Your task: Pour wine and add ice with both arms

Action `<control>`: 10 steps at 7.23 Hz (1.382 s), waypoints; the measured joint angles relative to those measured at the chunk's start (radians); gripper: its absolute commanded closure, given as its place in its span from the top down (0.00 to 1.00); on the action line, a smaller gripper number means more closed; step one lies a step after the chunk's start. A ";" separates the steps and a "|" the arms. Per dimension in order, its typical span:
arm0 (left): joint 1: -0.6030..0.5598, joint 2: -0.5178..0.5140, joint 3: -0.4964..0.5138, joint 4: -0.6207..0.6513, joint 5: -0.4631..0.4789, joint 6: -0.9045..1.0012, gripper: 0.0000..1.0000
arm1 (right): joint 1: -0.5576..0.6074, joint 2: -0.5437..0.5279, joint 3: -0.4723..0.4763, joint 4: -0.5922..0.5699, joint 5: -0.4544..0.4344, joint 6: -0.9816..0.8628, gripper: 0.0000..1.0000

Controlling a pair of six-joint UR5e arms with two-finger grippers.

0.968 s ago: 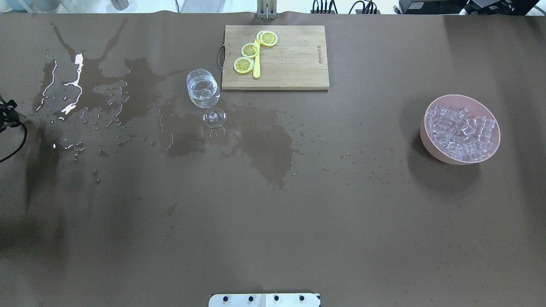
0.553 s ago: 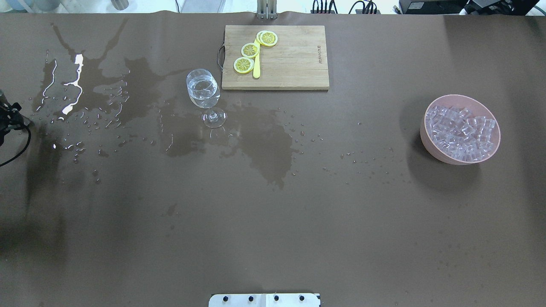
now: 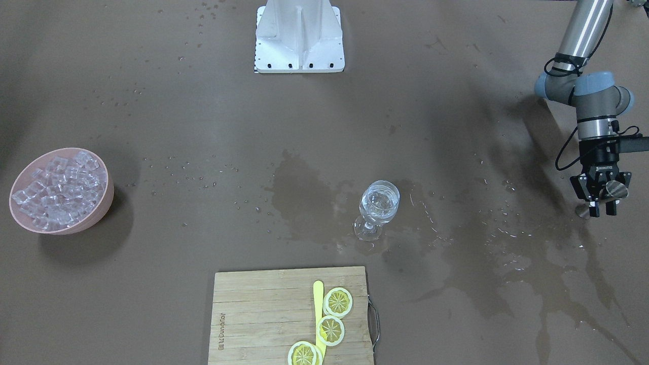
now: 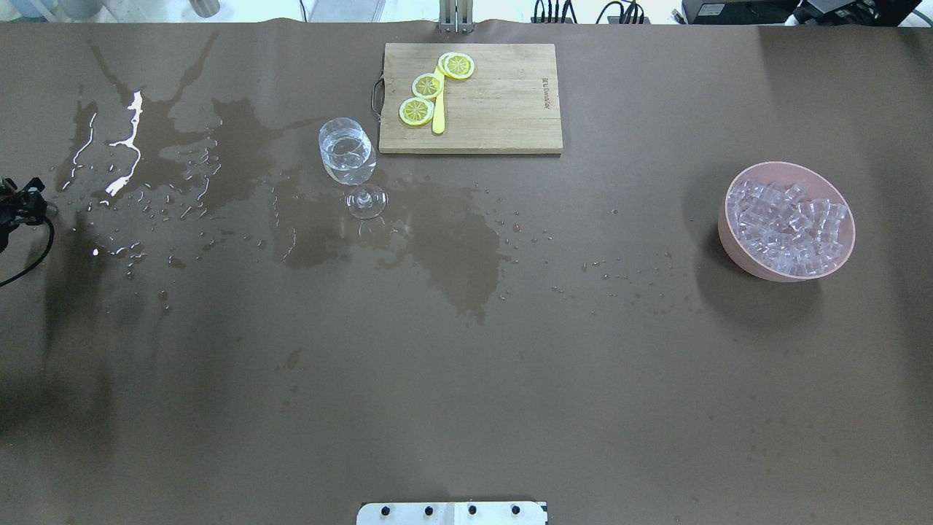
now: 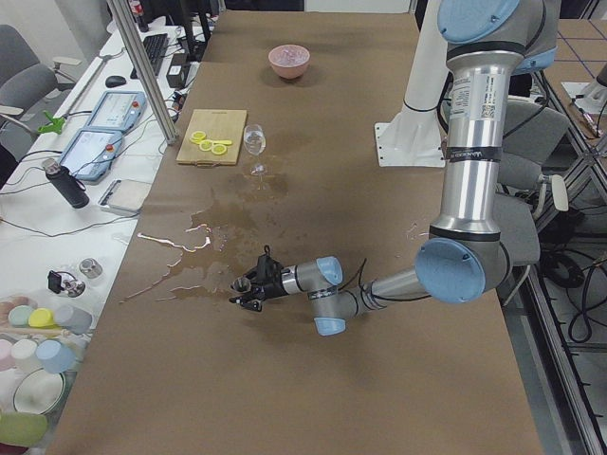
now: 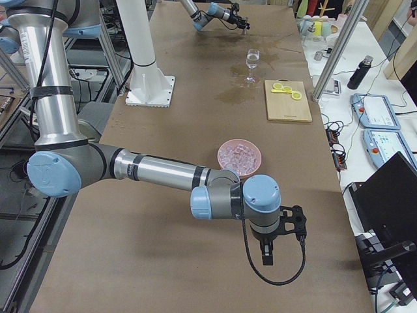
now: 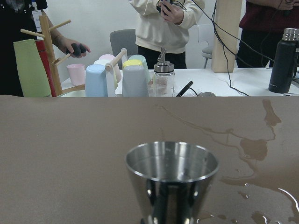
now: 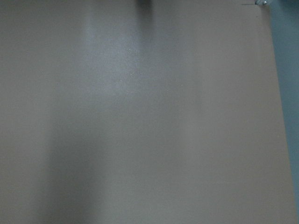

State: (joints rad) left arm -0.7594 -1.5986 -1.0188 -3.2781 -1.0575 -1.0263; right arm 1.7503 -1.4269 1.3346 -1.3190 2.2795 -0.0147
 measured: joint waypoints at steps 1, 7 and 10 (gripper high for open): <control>0.000 0.000 -0.002 0.000 -0.002 0.000 0.97 | -0.005 0.000 0.016 -0.015 0.003 0.014 1.00; -0.006 0.135 -0.192 0.059 -0.089 0.014 0.97 | -0.145 0.015 0.094 -0.075 0.010 0.197 1.00; -0.032 0.238 -0.364 0.168 -0.185 0.013 0.97 | -0.217 0.014 0.095 -0.109 0.040 0.251 1.00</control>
State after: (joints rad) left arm -0.7909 -1.3604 -1.3827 -3.1105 -1.2421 -1.0134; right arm 1.5336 -1.4128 1.4295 -1.4278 2.3193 0.2363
